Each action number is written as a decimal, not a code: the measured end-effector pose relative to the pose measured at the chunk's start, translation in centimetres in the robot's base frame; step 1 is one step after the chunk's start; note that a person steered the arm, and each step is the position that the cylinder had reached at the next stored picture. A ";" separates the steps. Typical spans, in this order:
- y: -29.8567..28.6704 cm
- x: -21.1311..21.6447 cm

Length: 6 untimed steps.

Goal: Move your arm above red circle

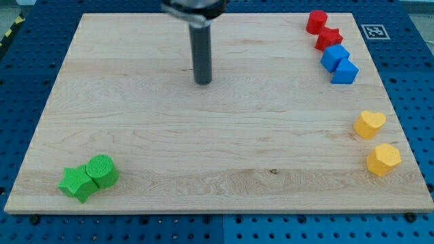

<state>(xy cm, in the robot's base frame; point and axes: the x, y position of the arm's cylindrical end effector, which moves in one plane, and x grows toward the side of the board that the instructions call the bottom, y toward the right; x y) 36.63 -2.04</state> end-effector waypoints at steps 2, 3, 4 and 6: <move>6.2 -6.5; 7.0 -6.6; 7.2 -7.1; 13.1 -14.1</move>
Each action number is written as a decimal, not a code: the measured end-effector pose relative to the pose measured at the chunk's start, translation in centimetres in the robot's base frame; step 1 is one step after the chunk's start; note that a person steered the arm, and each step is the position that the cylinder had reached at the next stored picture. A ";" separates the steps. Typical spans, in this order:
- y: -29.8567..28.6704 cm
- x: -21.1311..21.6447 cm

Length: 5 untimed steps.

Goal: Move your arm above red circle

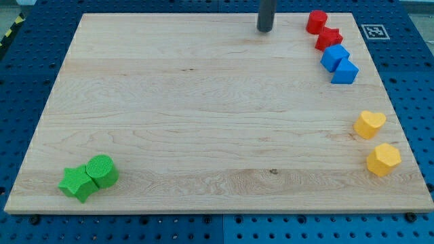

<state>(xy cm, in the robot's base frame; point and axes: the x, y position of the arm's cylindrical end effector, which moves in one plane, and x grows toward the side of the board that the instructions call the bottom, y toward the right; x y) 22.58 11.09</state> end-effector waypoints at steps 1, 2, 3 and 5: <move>4.1 -3.3; 4.7 -3.3; 4.8 -3.4; 9.5 -3.4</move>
